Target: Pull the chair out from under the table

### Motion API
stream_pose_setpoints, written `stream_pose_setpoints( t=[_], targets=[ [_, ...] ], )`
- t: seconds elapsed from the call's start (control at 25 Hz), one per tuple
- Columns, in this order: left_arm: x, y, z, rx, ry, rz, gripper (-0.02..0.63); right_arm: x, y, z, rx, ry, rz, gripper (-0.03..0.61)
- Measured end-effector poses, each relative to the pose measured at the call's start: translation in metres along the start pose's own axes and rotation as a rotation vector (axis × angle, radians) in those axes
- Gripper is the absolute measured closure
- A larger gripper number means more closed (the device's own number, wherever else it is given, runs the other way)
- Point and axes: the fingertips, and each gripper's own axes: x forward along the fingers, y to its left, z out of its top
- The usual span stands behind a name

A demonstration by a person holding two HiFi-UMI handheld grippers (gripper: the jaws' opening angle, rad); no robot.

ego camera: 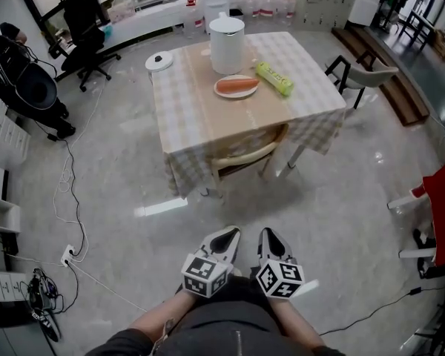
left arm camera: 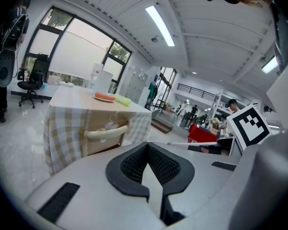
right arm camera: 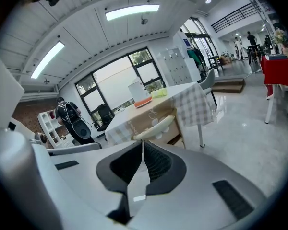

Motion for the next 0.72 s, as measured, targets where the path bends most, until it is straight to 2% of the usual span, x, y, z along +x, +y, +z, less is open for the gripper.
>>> stream_pose_setpoints(
  t=[0.44,0.72],
  targets=[
    [0.049,0.034,0.045,0.013,-0.009,-0.015,0.604,0.057,-0.005,0.039,-0.007,0.01,0.016,0.566],
    [0.073,0.057,0.077,0.021,-0.029,-0.03,0.604,0.089,-0.009,0.063,-0.002,0.005,-0.005,0.566]
  ],
)
